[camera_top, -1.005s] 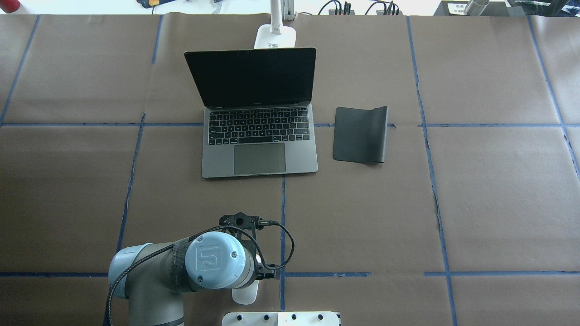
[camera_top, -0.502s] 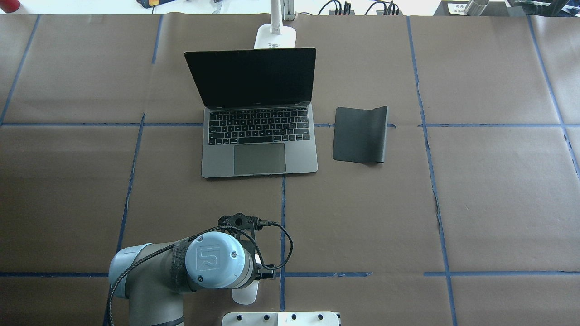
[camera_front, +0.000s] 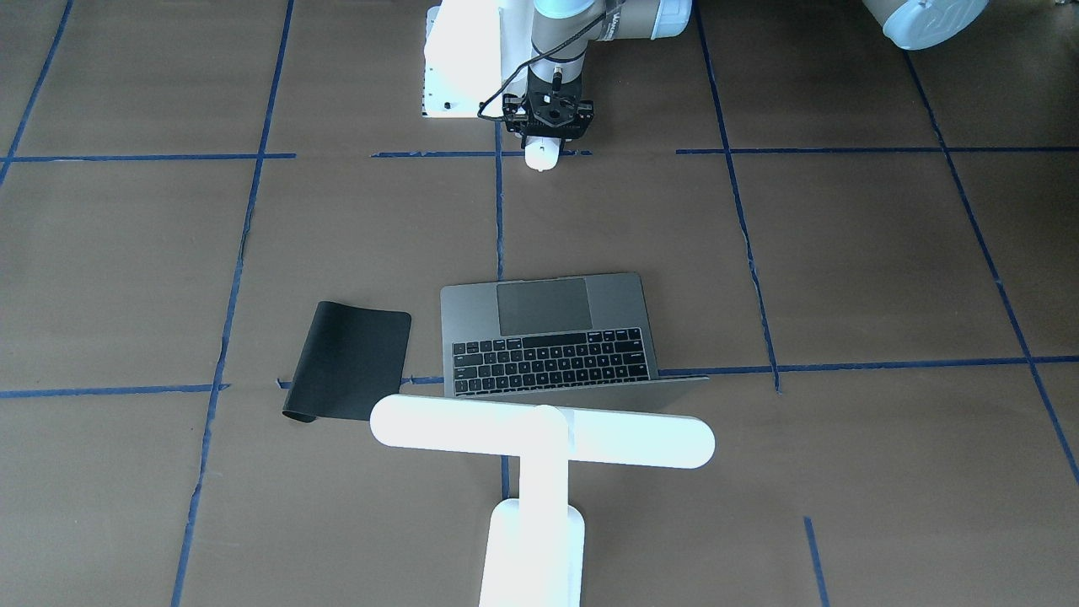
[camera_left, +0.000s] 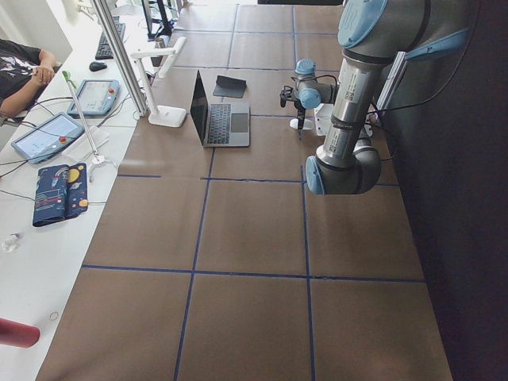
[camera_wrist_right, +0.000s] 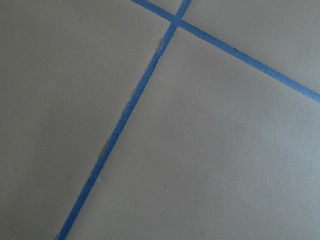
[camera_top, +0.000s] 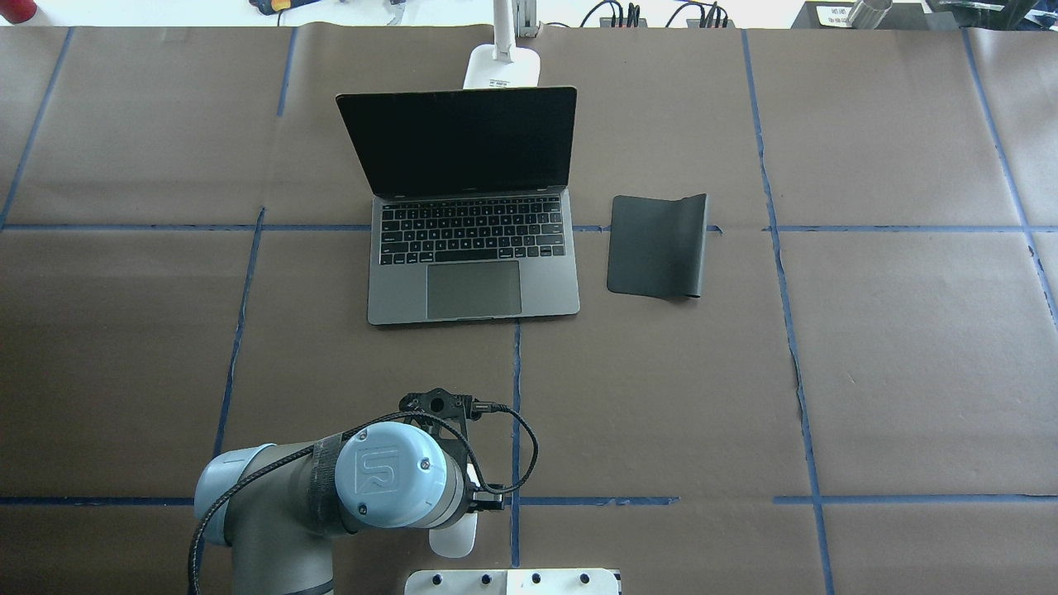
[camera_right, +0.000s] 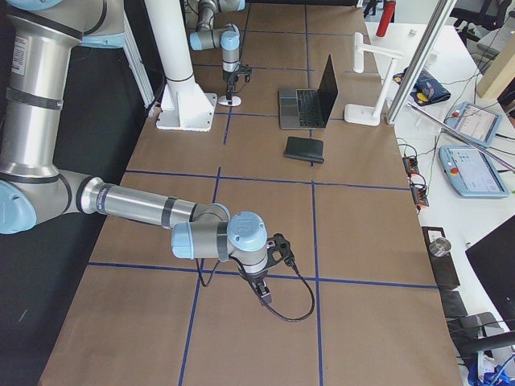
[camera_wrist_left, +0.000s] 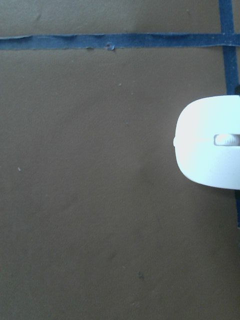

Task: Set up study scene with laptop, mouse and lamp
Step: 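Close the left gripper on the white mouse and lift it, then carry the white mouse with the left gripper onto the mouse pad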

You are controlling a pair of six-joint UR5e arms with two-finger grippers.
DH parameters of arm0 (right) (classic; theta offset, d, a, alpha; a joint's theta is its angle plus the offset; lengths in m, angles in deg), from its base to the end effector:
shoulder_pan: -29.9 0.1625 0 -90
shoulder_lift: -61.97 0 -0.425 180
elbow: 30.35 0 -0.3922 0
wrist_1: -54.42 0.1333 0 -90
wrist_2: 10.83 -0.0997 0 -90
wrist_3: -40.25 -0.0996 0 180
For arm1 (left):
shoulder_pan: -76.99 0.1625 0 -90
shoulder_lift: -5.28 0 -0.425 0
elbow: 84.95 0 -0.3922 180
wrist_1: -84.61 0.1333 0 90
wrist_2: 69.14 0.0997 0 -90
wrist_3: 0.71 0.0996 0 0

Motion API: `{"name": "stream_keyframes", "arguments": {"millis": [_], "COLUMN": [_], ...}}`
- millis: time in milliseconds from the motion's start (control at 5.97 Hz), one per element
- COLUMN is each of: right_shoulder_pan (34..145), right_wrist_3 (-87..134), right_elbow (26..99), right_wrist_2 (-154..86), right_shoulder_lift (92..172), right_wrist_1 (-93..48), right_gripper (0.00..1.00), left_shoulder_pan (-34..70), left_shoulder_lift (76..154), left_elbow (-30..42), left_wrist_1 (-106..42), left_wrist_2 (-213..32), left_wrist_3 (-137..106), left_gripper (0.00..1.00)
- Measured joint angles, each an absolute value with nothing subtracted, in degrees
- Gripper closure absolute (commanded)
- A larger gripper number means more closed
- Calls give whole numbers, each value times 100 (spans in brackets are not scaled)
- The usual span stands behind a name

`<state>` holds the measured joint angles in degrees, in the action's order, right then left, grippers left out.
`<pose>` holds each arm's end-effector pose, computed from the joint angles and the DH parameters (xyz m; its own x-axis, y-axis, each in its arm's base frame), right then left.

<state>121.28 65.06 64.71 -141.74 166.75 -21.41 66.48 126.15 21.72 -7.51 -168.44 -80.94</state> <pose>0.0773 -0.3816 0.7070 0.6970 -0.4478 0.5601 0.2957 0.8910 0.3444 0.5905 -0.2287 0.2256 0.6372 0.0521 -0.7689 -0.0500 0.9984 0.0263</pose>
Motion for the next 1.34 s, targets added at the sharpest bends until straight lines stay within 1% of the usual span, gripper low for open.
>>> {"name": "stream_keyframes", "arguments": {"millis": [167,502,837,1005,1172,1340], "right_shoulder_pan": [12161,12180,12183,12183,12187,12190], "right_wrist_3": [6481,6431,6389,6377,6370,6360], "right_elbow": [6470,6456,6432,6411,6401,6394], "right_wrist_2": [-14171,-14022,-13740,-13710,-13700,-13696], "right_shoulder_lift": [16692,16715,16725,16724,16703,16680], "right_wrist_1": [-2143,-2176,-2214,-2231,-2291,-2363], "right_gripper": [0,0,0,0,0,0], "left_shoulder_pan": [6554,6267,5947,5779,5586,5365], "left_shoulder_lift": [12632,12780,13254,13704,14317,15043], "left_elbow": [2283,2289,1933,1503,838,-45], "left_wrist_1": [-726,-696,-643,-614,-615,-649], "left_wrist_2": [-16833,-16803,-16808,-16809,-16813,-16817], "left_wrist_3": [-8095,-7992,-7710,-7674,-7659,-7657], "left_gripper": [61,61,61,61,61,61]}}
